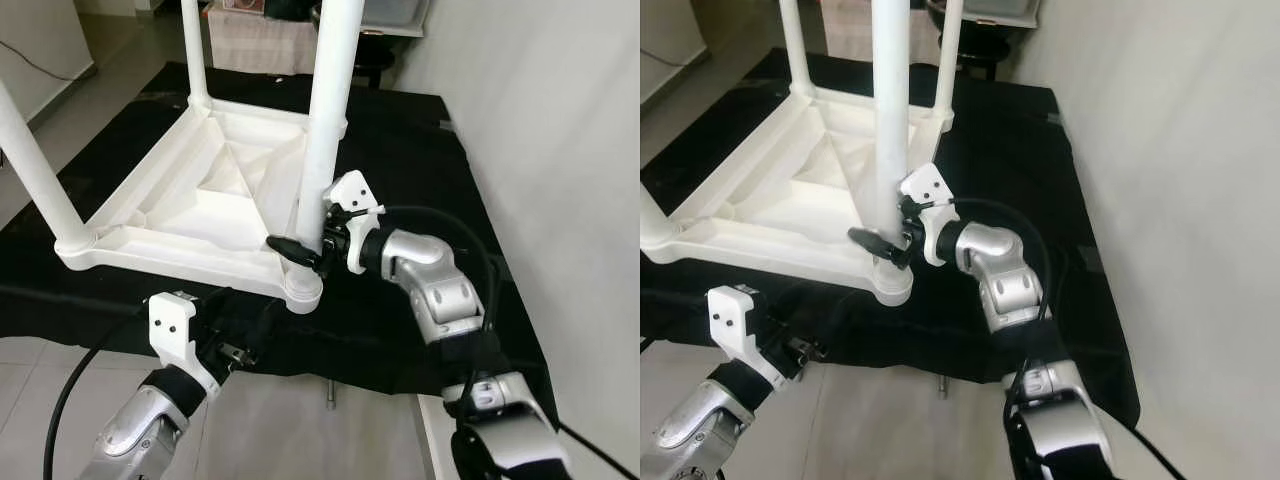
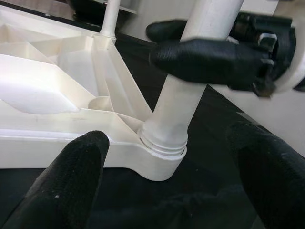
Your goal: Building children table
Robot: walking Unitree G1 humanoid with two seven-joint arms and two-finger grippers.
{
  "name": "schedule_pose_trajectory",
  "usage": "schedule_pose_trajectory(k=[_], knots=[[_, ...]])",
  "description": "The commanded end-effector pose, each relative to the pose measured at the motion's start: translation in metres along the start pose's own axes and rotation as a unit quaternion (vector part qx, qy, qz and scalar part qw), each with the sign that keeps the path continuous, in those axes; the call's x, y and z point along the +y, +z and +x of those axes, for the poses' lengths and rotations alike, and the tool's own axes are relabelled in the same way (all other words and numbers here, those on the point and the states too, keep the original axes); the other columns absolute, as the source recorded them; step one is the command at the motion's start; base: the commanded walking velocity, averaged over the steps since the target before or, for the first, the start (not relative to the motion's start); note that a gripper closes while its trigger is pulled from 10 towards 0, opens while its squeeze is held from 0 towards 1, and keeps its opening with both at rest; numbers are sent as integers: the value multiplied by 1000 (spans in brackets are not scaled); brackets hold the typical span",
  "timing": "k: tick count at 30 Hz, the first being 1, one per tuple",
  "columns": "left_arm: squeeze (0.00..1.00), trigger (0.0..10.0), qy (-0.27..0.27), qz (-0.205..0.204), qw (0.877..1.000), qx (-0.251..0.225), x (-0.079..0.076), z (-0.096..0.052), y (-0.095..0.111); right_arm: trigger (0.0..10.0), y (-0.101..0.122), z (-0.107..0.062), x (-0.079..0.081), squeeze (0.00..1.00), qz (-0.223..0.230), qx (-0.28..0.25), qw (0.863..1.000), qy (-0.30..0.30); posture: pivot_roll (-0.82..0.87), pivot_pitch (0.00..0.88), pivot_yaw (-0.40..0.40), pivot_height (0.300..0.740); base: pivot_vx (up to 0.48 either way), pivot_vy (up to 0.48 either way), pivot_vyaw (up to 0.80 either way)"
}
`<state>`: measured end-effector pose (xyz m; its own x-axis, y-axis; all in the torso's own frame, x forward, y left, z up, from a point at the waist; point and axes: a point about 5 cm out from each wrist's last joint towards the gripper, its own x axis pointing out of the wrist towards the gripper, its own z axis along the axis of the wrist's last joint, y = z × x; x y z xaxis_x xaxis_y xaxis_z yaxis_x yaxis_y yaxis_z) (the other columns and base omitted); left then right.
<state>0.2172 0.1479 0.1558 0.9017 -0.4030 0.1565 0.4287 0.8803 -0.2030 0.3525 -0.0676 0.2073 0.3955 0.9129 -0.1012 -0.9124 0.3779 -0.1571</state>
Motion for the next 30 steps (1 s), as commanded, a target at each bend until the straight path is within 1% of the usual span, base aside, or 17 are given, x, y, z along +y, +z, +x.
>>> schedule_pose_trajectory(k=[1,3,5,9,11,12,13,14,15,16,17,25,26,27,28,29,30], knots=[[0,10000,-2,-6,1000,7,-3,0,-3,10000,0,4,2,0,-10,7,999,41,23,126,-120,740,0,0,0],[0,10000,-2,-6,1000,6,-4,0,-3,10000,4,7,-1,0,-18,12,998,67,31,132,-124,740,0,0,0],[0,10000,-2,-6,1000,6,-5,0,-3,10000,6,9,-2,0,-18,12,997,72,32,133,-125,740,0,0,0],[0,10000,-1,-7,1000,5,-7,-2,-2,10000,16,18,-4,0,-14,-4,991,134,54,154,-130,740,0,0,0],[0,10000,0,-7,1000,5,-8,-3,-1,10000,17,19,-4,0,-17,-6,989,144,54,154,-130,740,0,0,0],[0,10000,0,-7,1000,5,-9,-4,-1,9569,17,21,-3,0,-14,-7,987,160,59,161,-130,740,0,0,0],[0,10000,1,-7,1000,6,-9,-5,-1,8627,16,23,-2,0,-9,-6,984,176,65,167,-129,740,0,0,0],[0,10000,1,-8,1000,7,-10,-5,-1,4549,15,23,-1,0,-4,-4,982,190,65,167,-129,740,0,0,0],[0,10000,1,-8,1000,7,-10,-6,-1,1608,15,24,0,0,-1,-4,980,200,66,170,-128,740,0,0,0],[0,10000,1,-8,1000,7,-10,-6,-1,1608,15,24,0,0,-1,-4,980,200,66,170,-128,740,0,0,0],[0,10000,0,-8,1000,8,-10,-7,0,0,14,25,0,0,2,-6,979,204,71,175,-126,740,0,0,0],[0,10000,0,-9,1000,12,-11,-8,0,0,16,27,-3,0,12,-20,979,201,75,182,-124,740,0,0,0],[0,10000,0,-9,1000,13,-11,-8,0,0,14,24,-5,0,15,-23,981,194,71,180,-126,740,0,0,0],[0,10000,0,-9,1000,13,-10,-8,0,0,10,20,-8,0,6,-17,985,173,61,177,-127,740,0,0,0],[0,10000,0,-9,1000,13,-10,-8,0,0,10,20,-8,0,6,-17,985,173,61,177,-127,740,0,0,0],[0,10000,1,-9,1000,13,-9,-8,-1,0,2,15,-13,0,-11,-3,993,121,45,171,-132,740,0,0,0],[0,10000,1,-9,1000,13,-9,-8,-1,0,-2,14,-15,0,-12,2,997,76,42,169,-133,740,0,0,0]])
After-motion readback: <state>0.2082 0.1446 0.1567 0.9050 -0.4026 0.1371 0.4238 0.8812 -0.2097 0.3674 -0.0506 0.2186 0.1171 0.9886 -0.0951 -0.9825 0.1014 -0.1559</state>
